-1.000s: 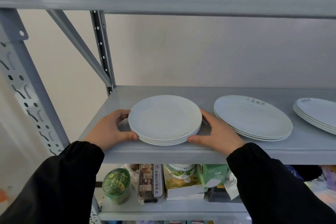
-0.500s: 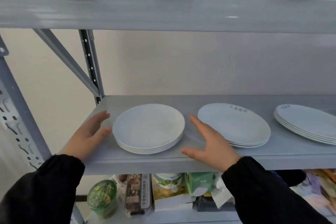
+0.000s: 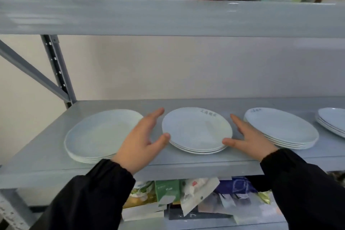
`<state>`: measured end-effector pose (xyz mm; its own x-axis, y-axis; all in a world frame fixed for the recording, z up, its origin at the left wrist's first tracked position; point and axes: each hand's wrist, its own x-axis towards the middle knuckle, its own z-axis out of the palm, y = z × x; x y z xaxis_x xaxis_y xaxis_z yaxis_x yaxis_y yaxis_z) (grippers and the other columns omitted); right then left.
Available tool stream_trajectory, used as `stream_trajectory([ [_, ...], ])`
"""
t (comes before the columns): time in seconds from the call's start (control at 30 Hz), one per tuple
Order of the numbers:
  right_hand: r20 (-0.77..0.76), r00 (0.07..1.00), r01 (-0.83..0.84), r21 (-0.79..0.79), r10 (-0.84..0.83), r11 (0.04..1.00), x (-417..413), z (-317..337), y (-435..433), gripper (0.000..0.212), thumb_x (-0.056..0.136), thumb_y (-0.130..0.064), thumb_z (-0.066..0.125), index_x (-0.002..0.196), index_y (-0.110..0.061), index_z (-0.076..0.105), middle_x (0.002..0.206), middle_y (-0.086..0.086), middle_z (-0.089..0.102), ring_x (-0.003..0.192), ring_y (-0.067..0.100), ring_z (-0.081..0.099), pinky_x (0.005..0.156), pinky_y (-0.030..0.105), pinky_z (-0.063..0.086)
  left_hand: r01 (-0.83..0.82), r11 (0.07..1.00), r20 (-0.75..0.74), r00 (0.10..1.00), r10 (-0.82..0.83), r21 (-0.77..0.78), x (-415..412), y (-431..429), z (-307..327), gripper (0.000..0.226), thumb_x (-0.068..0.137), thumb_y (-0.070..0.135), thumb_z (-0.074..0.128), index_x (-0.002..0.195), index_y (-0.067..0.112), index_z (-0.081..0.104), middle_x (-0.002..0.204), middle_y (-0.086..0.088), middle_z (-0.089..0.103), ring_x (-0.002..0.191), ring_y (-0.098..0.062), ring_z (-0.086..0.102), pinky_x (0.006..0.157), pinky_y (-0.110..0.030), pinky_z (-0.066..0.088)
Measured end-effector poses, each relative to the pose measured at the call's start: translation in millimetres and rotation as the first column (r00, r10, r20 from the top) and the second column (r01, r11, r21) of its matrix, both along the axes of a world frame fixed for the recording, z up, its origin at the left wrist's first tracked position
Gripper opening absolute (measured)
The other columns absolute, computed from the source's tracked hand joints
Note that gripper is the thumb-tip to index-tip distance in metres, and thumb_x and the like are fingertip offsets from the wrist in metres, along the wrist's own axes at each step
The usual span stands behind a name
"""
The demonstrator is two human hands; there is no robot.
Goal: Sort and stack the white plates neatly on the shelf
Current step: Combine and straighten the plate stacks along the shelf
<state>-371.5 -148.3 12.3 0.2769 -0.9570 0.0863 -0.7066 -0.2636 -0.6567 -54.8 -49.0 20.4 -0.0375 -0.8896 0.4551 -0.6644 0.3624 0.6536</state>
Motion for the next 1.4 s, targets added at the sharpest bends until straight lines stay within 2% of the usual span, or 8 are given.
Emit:
stream_trajectory([
  [0.13,-0.089,0.989,-0.118,0.027,0.12,0.993,-15,-8,-14,0.139,0.037,-0.095,0.06,0.154,-0.035,0.013,0.152,-0.019,0.025,0.14,0.005,0.026,0.112,0.028,0.026,-0.018,0.977,0.058,0.998,0.006,0.213,-25,-22,-17,0.087,0.077,0.053,0.074,0.137,0.055,0.011,0.128,0.043,0.021,0.122,0.011,0.028,0.096,-0.007,0.025],
  [0.27,-0.061,0.974,-0.223,-0.057,0.219,0.973,-19,-10,-15,0.086,0.069,-0.053,0.08,0.128,-0.062,0.017,0.13,-0.036,0.03,0.124,-0.005,0.033,0.095,0.015,0.028,-0.077,0.964,0.076,0.995,0.059,0.254,-19,-30,-31,0.091,0.069,0.053,0.081,0.137,0.056,0.021,0.128,0.029,0.043,0.118,-0.001,0.045,0.096,-0.023,0.036],
  [0.37,-0.084,0.967,-0.248,-0.1,0.24,0.964,-21,-15,-19,0.099,0.068,-0.058,0.078,0.147,-0.047,0.019,0.141,-0.024,0.036,0.133,0.003,0.037,0.1,0.02,0.03,-0.113,0.955,0.09,0.992,0.092,0.275,-16,-32,-36,0.097,0.064,0.064,0.079,0.146,0.047,0.03,0.141,0.018,0.048,0.123,-0.009,0.05,0.104,-0.035,0.042],
  [0.57,-0.103,0.971,-0.223,-0.084,0.214,0.971,-26,-24,-24,0.122,0.05,-0.088,0.062,0.152,-0.034,0.022,0.153,-0.009,0.038,0.136,0.012,0.039,0.107,0.03,0.035,-0.186,0.945,-0.022,0.98,0.199,0.269,-23,-28,-42,0.088,0.064,0.053,0.084,0.141,0.036,0.045,0.136,0.014,0.054,0.125,-0.005,0.051,0.107,-0.032,0.041],
  [0.77,-0.054,0.982,-0.184,-0.115,0.179,0.976,-28,-27,-21,0.111,0.052,-0.085,0.064,0.146,-0.034,0.036,0.147,-0.01,0.045,0.132,0.011,0.044,0.105,0.035,0.039,-0.203,0.945,-0.1,0.967,0.234,0.255,-26,-24,-42,0.08,0.062,0.038,0.088,0.133,0.023,0.054,0.117,0.019,0.06,0.105,0.011,0.056,0.09,-0.006,0.042],
  [0.97,-0.001,0.989,-0.146,-0.1,0.147,0.984,-28,-28,-22,0.107,0.045,-0.086,0.069,0.136,-0.036,0.045,0.139,-0.014,0.053,0.127,0.009,0.048,0.104,0.04,0.043,-0.191,0.953,-0.076,0.974,0.214,0.237,-20,-27,-44,0.085,0.052,0.056,0.086,0.125,0.023,0.056,0.119,0.013,0.062,0.111,0.002,0.058,0.103,-0.028,0.047],
  [1.13,0.005,0.976,-0.217,-0.092,0.218,0.972,-23,-22,-19,0.106,0.05,-0.076,0.077,0.142,-0.043,0.037,0.139,-0.019,0.05,0.127,0.004,0.046,0.108,0.04,0.041,-0.163,0.956,0.052,0.987,0.155,0.245,-13,-33,-47,0.103,0.056,0.072,0.079,0.144,0.037,0.039,0.139,0.008,0.053,0.122,-0.01,0.053,0.104,-0.038,0.046],
  [1.4,-0.061,0.986,-0.161,-0.067,0.157,0.985,-21,-20,-14,0.126,0.045,-0.08,0.074,0.151,-0.033,0.025,0.15,-0.009,0.041,0.134,0.012,0.043,0.111,0.039,0.036,-0.076,0.974,0.005,0.997,0.077,0.215,-14,-35,-48,0.088,0.068,0.05,0.084,0.143,0.035,0.041,0.13,0.017,0.051,0.116,-0.004,0.053,0.099,-0.027,0.042],
])
